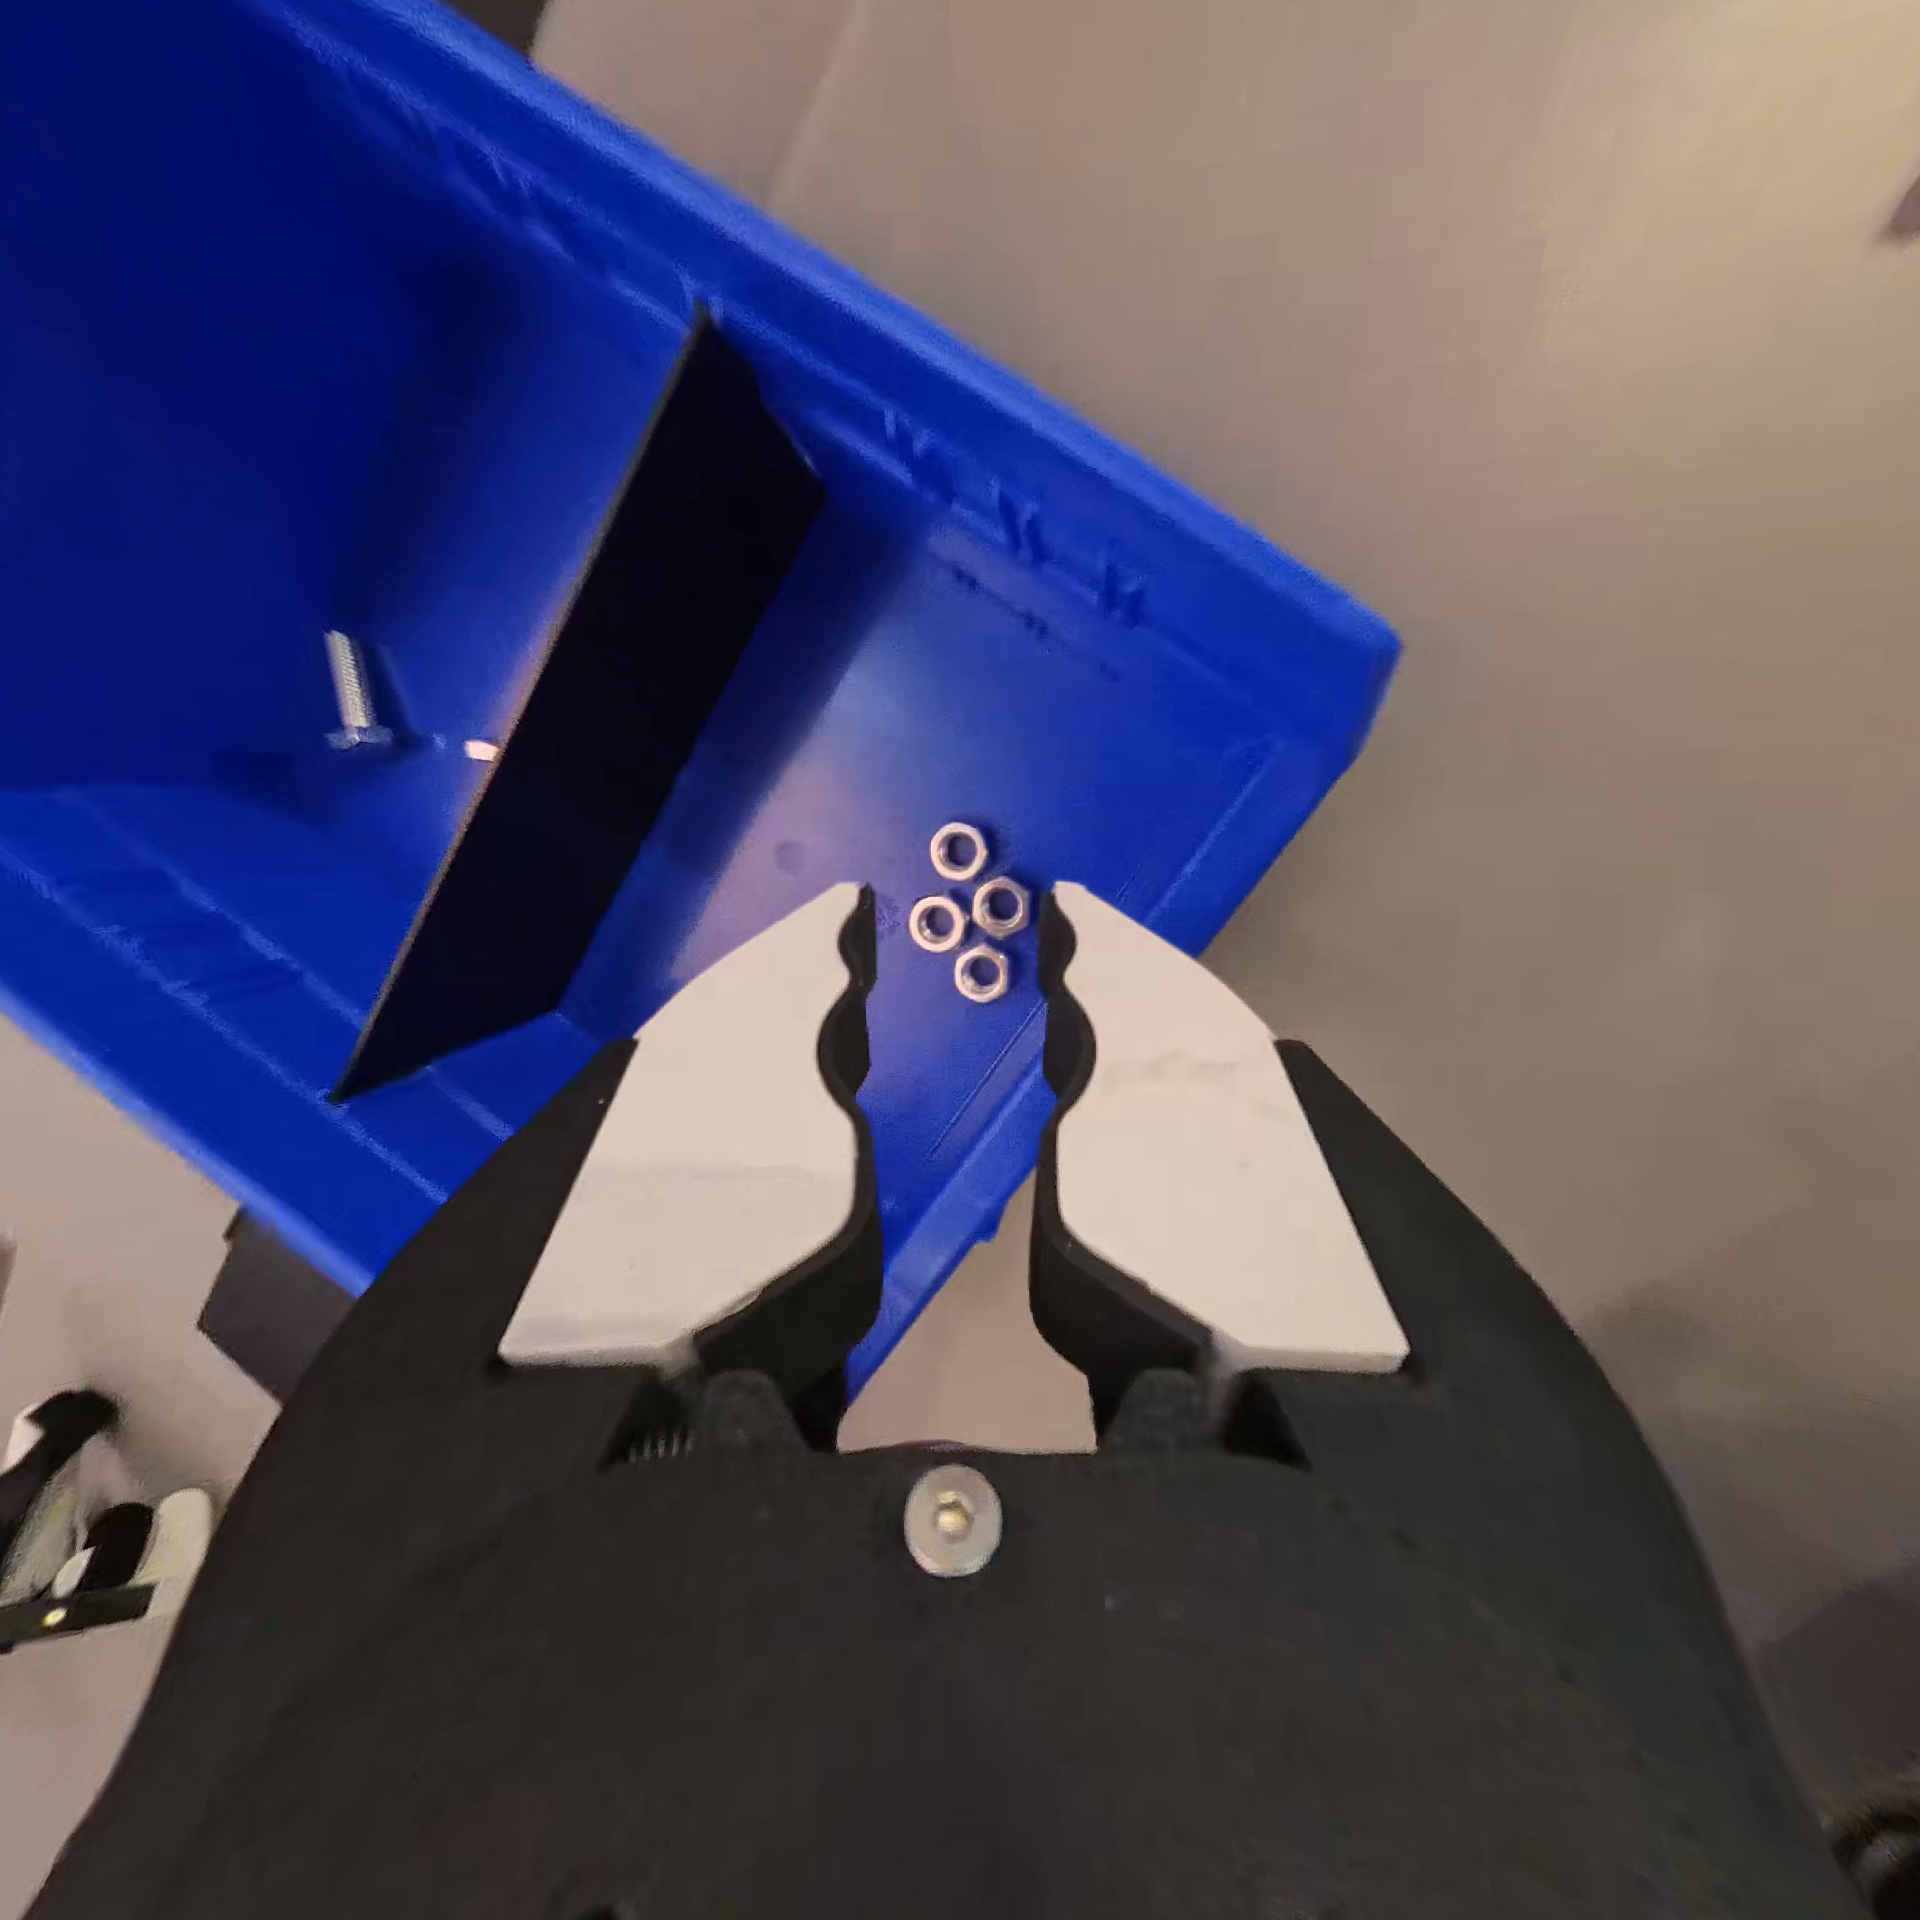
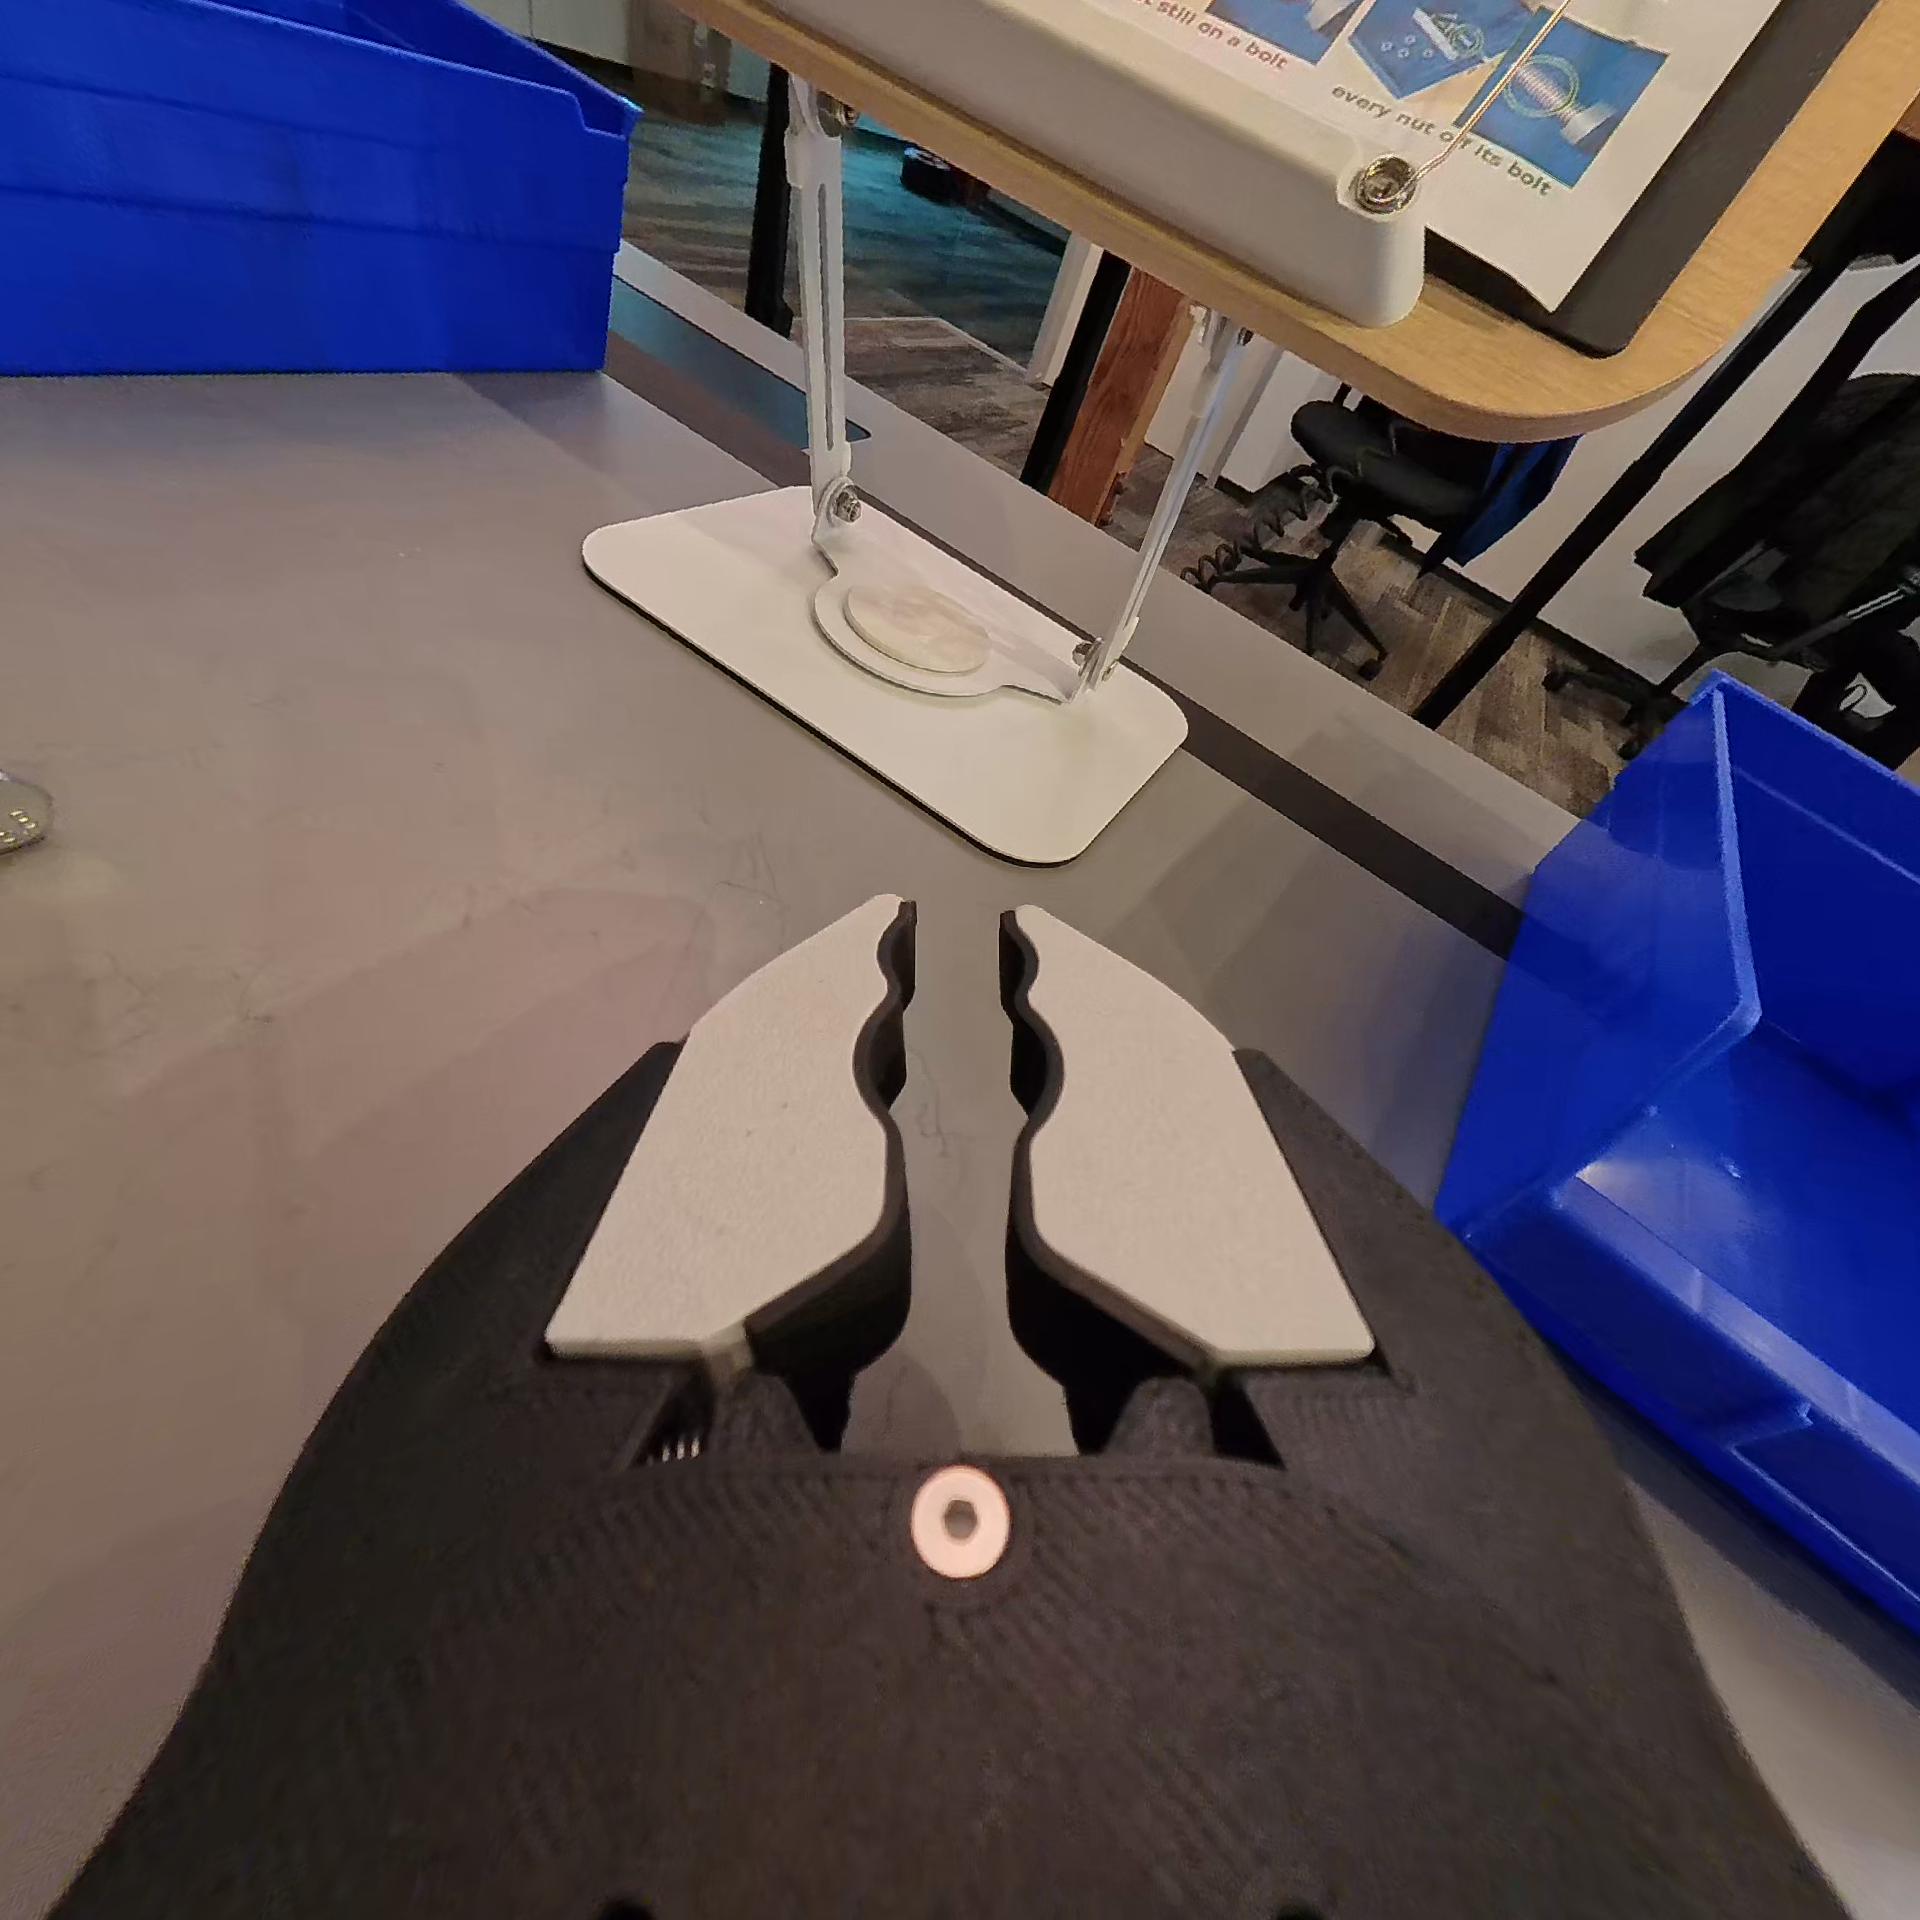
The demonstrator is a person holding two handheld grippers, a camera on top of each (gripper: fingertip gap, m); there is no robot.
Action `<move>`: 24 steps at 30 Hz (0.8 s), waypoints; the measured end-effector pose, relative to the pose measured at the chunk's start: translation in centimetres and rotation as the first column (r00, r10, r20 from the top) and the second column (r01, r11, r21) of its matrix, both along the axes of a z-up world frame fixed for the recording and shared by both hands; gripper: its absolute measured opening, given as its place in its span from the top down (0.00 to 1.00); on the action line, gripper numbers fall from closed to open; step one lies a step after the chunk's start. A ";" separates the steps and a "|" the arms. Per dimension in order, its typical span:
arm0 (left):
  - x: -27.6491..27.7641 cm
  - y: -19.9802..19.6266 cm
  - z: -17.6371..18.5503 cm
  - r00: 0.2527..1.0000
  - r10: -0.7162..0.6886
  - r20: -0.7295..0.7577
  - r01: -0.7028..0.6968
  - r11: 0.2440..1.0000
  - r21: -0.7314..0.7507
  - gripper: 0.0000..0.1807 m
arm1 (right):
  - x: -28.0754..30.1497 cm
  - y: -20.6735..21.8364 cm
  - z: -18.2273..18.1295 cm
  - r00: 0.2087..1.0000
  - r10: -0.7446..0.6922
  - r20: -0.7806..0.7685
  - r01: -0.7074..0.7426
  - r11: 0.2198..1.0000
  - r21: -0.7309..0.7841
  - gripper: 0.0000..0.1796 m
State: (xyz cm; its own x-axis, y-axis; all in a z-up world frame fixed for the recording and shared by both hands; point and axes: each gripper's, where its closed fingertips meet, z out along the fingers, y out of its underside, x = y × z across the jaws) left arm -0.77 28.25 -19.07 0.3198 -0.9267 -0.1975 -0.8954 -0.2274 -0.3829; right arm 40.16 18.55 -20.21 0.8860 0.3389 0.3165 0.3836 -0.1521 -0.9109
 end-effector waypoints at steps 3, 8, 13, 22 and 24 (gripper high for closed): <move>0.5 0.6 -3.0 0.999 0.000 -0.039 -0.004 0.995 -0.098 0.83 | 0.0 0.0 0.0 1.000 0.000 -0.001 0.000 1.000 -0.002 0.92; 0.0 1.6 -6.3 0.988 -0.001 -0.156 -0.029 0.982 -0.188 0.82 | 0.0 0.0 -0.1 1.000 0.004 0.001 -0.004 1.000 -0.005 0.92; 0.1 2.2 -7.7 0.981 0.004 -0.195 -0.051 0.970 -0.236 0.82 | -0.1 0.0 -0.1 1.000 0.006 0.002 -0.006 1.000 -0.008 0.92; -0.2 2.2 -8.7 0.977 -0.010 -0.212 -0.052 0.957 -0.285 0.91 | -0.1 0.0 -0.1 1.000 0.005 0.000 -0.005 1.000 -0.010 0.92; -0.2 2.2 -8.7 0.979 -0.010 -0.206 -0.049 0.958 -0.281 0.91 | -0.1 0.0 -0.1 1.000 0.006 0.000 -0.006 1.000 -0.010 0.92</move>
State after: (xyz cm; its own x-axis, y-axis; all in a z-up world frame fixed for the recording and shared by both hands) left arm -0.94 30.41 -27.81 0.3192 -0.9476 0.0094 -0.9415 -0.3182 -0.1109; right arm 40.09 18.58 -20.35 0.8838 0.3474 0.3135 0.3850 -0.1590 -0.9091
